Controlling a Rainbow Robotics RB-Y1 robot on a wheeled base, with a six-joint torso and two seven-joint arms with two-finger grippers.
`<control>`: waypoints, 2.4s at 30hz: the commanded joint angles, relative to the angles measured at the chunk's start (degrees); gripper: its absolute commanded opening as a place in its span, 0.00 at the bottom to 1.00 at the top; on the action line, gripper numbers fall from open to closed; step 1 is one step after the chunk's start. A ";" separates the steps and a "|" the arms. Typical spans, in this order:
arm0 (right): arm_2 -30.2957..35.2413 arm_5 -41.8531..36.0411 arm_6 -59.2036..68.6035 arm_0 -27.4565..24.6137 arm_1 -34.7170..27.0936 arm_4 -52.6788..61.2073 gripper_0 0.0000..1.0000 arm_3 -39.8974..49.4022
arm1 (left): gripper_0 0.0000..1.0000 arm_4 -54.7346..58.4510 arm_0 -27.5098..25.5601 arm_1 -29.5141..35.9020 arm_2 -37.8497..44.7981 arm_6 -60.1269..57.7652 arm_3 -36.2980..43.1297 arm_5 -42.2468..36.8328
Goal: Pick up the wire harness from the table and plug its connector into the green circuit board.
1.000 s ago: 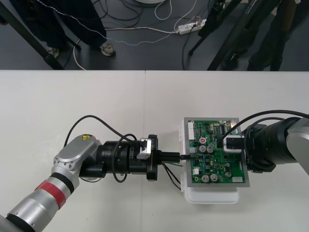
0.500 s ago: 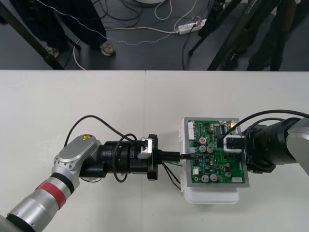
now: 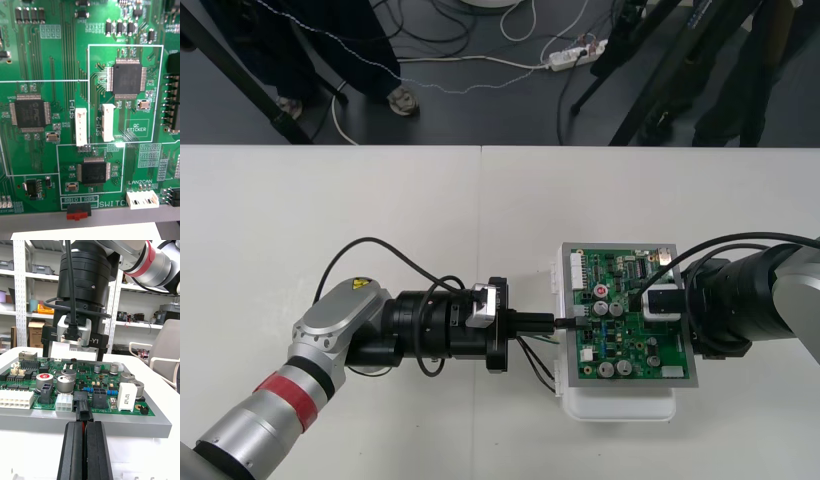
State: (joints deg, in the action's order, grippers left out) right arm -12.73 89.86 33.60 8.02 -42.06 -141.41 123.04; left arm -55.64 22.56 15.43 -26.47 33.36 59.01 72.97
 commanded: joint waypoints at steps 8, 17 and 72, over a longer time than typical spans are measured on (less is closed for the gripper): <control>-0.63 0.14 -1.17 -0.55 0.67 0.79 1.00 1.94 | 0.00 1.23 2.75 -2.33 -1.57 2.23 0.58 -2.13; -0.63 0.14 -0.91 -0.46 0.67 0.70 1.00 1.94 | 0.00 1.23 2.93 -2.59 -1.66 3.11 0.58 -2.13; -0.63 0.14 -0.03 -0.55 0.84 1.31 1.00 1.24 | 0.00 -1.40 3.19 -4.88 -2.10 6.45 0.58 -2.83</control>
State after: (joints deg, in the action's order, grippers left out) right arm -12.73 90.01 33.36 7.94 -42.03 -141.16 123.02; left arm -56.59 23.16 14.14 -26.48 34.72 58.64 71.75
